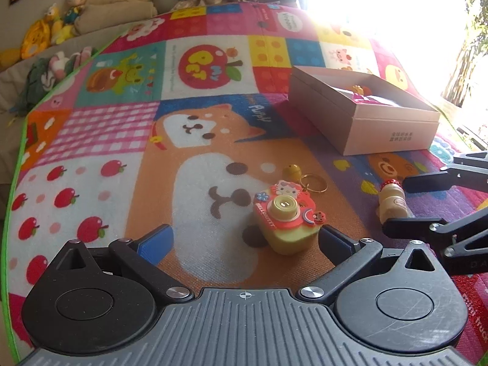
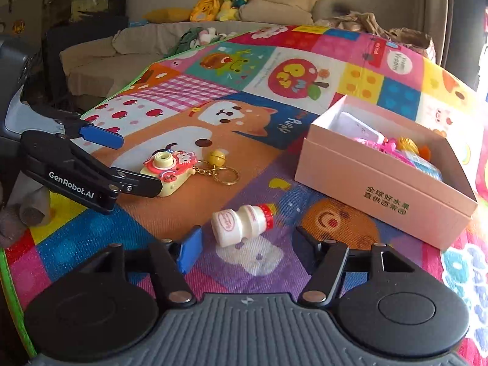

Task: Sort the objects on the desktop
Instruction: 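Grasp the white yogurt bottle with the right gripper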

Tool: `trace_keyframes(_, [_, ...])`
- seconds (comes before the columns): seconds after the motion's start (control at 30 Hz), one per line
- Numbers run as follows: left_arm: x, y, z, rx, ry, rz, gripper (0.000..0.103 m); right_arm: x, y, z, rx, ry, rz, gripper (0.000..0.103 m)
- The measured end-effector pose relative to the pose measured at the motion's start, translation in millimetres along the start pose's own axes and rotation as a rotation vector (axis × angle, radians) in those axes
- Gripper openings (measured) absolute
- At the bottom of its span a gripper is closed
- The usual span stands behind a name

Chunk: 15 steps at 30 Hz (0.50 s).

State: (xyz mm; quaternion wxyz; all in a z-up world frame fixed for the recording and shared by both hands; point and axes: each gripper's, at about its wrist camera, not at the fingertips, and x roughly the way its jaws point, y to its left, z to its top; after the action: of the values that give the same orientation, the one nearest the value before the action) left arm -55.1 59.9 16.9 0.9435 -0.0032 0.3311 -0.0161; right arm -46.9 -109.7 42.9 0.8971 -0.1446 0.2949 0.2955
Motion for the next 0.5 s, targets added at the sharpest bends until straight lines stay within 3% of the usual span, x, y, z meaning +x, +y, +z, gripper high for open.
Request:
trace_keyframes(0.03, [-1, -1, 0, 0.007, -0.001, -0.022, 0.103, 3, 0, 3, 0.000, 0.005, 0.004, 0.057])
trace_keyframes(0.07, [0, -2, 1, 0.021, 0.001, -0.039, 0.103, 5, -1, 5, 0.008, 0.014, 0.010, 0.044])
trace_keyframes(0.2, [5, -18, 8, 0.120, -0.013, -0.084, 0.103, 2, -13, 9, 0.089, 0.021, 0.035, 0.044])
trace_keyframes(0.3, [16, -25, 15, 0.155, -0.015, -0.111, 0.103, -12, -23, 5, 0.127, 0.003, 0.004, 0.044])
trace_keyframes(0.4, [28, -27, 20, 0.127, 0.012, -0.139, 0.103, -25, -36, -3, 0.165, -0.010, -0.055, 0.044])
trace_keyframes(0.5, [23, -30, 16, 0.086, 0.034, -0.229, 0.103, -34, -52, -13, 0.216, -0.006, -0.124, 0.044])
